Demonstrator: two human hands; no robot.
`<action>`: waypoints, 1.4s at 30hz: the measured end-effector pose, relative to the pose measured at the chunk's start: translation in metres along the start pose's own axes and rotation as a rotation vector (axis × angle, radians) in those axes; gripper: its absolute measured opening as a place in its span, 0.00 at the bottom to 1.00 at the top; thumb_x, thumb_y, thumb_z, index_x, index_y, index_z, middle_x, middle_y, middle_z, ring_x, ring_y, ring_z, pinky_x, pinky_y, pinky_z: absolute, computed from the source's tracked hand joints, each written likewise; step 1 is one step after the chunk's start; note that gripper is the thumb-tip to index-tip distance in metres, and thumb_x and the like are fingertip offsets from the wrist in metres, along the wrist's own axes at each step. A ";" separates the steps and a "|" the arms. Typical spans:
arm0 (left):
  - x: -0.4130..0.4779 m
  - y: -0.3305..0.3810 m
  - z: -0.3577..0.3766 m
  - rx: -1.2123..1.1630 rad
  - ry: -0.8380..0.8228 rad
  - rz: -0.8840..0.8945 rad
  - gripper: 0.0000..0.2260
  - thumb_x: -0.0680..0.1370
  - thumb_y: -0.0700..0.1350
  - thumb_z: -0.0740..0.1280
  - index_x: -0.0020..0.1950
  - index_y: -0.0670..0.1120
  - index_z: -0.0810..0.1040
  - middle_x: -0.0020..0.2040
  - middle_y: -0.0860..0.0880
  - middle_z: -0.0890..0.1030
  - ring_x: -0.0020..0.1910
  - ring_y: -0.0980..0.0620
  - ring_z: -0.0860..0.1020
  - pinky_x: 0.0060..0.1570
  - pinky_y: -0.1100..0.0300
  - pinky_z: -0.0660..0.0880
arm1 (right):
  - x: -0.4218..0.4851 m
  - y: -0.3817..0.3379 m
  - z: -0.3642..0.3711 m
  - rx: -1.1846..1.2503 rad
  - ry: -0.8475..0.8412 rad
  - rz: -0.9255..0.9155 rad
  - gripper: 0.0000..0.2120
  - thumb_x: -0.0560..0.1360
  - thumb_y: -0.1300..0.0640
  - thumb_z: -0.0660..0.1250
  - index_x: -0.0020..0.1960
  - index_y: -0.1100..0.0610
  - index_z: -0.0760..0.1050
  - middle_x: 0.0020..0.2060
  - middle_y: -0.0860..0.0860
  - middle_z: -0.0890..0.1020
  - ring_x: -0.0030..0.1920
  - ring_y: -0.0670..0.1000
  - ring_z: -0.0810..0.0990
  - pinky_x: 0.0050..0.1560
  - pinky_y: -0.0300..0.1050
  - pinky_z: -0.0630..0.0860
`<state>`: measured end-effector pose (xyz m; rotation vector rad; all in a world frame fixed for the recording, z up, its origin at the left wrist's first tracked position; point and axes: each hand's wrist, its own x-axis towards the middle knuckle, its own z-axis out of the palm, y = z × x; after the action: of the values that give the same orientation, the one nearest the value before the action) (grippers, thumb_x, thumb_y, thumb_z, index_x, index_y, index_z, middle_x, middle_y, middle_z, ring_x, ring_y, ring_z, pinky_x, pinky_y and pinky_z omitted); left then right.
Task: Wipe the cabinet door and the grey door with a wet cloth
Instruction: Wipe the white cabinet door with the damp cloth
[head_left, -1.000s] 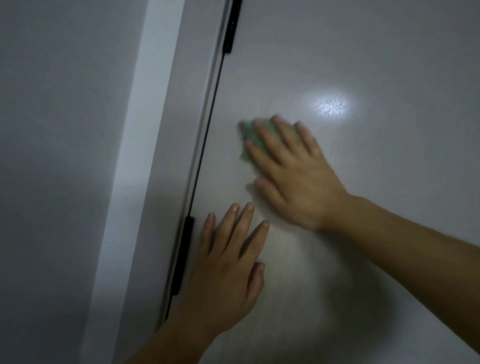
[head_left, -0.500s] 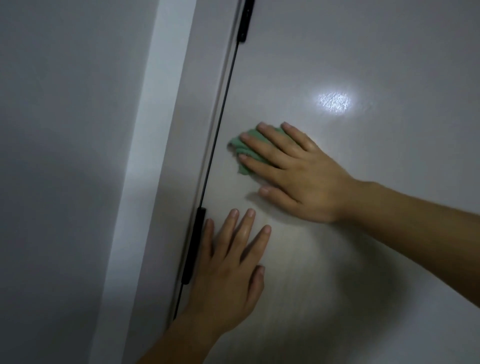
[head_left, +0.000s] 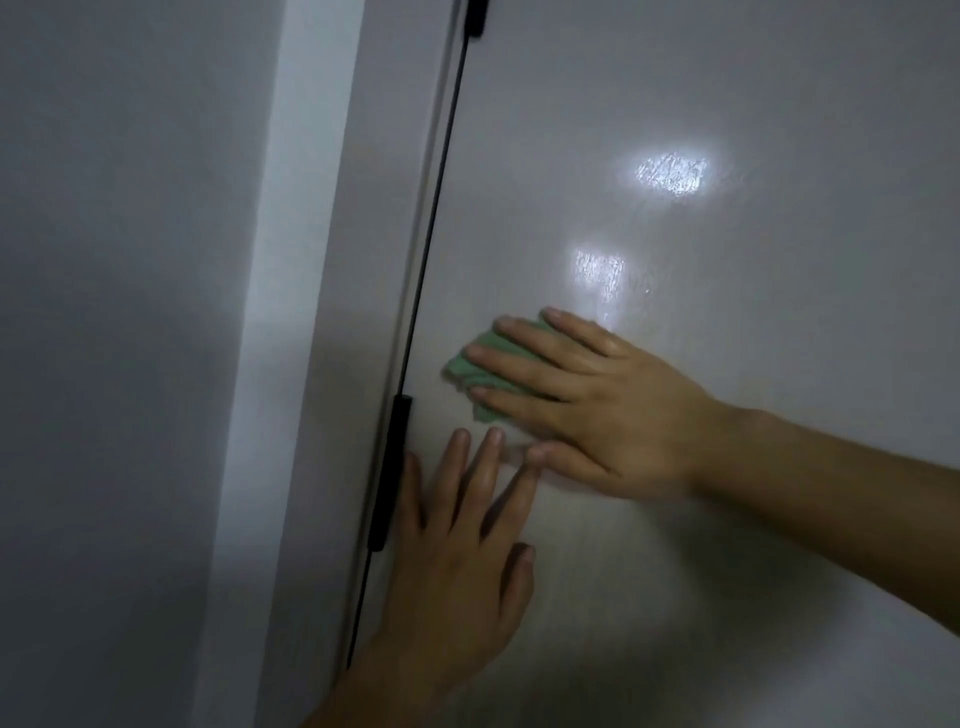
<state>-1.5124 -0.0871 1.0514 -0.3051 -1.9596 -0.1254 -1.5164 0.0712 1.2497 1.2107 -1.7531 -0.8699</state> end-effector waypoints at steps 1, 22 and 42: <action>-0.005 -0.001 0.002 0.010 -0.001 0.008 0.32 0.78 0.54 0.62 0.82 0.51 0.61 0.83 0.42 0.55 0.82 0.37 0.53 0.74 0.27 0.55 | 0.000 0.012 -0.003 -0.020 0.004 0.068 0.30 0.85 0.40 0.43 0.83 0.52 0.54 0.82 0.52 0.54 0.82 0.57 0.48 0.80 0.60 0.49; 0.009 0.033 0.004 -0.014 0.054 -0.109 0.30 0.77 0.54 0.61 0.80 0.53 0.63 0.83 0.39 0.56 0.81 0.32 0.51 0.70 0.21 0.48 | -0.121 -0.028 0.042 -0.033 0.060 0.287 0.30 0.84 0.41 0.50 0.81 0.55 0.59 0.81 0.57 0.57 0.81 0.62 0.52 0.79 0.63 0.52; -0.041 0.001 0.009 -0.076 0.058 -0.043 0.29 0.82 0.52 0.60 0.82 0.47 0.58 0.83 0.37 0.54 0.82 0.35 0.51 0.78 0.34 0.49 | -0.057 -0.042 0.036 0.045 0.132 0.293 0.29 0.85 0.41 0.51 0.81 0.55 0.60 0.81 0.56 0.56 0.81 0.61 0.51 0.79 0.64 0.51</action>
<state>-1.5050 -0.0905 1.0100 -0.3060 -1.9073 -0.2343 -1.5205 0.1161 1.1840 0.9836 -1.7927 -0.5686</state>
